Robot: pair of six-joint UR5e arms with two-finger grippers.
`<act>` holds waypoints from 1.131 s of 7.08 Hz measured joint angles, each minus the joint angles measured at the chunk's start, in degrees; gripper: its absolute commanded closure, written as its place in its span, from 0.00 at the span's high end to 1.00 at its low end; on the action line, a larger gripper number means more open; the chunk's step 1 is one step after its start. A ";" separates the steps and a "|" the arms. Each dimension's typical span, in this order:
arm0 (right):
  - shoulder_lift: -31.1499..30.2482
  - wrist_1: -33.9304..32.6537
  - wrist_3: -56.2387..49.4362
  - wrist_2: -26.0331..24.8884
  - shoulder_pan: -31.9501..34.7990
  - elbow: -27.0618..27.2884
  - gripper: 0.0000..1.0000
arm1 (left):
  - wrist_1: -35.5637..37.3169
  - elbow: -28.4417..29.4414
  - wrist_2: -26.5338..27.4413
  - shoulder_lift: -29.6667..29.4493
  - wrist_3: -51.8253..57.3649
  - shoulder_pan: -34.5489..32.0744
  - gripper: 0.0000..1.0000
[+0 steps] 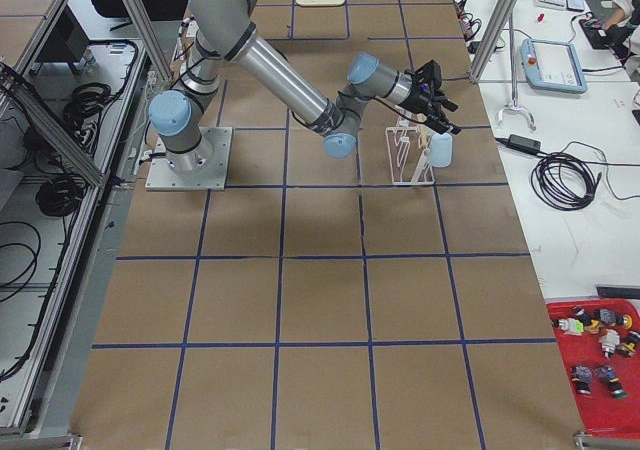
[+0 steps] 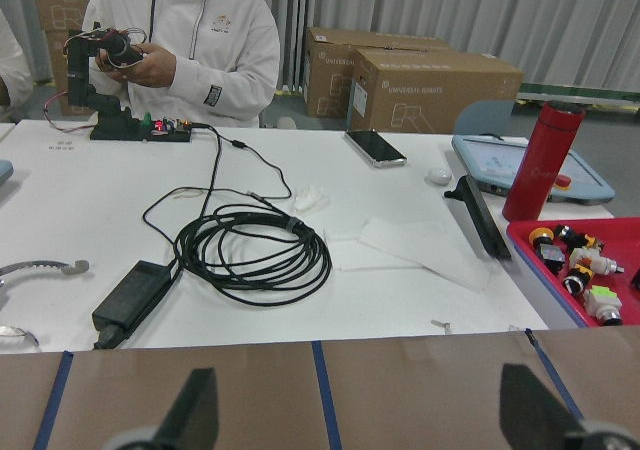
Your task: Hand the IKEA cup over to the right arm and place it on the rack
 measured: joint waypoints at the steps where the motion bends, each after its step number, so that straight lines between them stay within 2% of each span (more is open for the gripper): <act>1: -3.06 5.61 0.04 0.00 0.10 -0.70 1.00 | 0.01 0.00 0.00 0.00 0.10 0.00 1.00; 3: -8.24 19.64 0.09 -0.20 1.62 -2.45 1.00 | 0.01 0.00 0.00 -0.06 0.40 0.00 1.00; 8: -16.59 67.51 -0.04 -0.47 10.12 -9.75 1.00 | 0.01 0.00 0.00 -0.09 1.88 0.02 1.00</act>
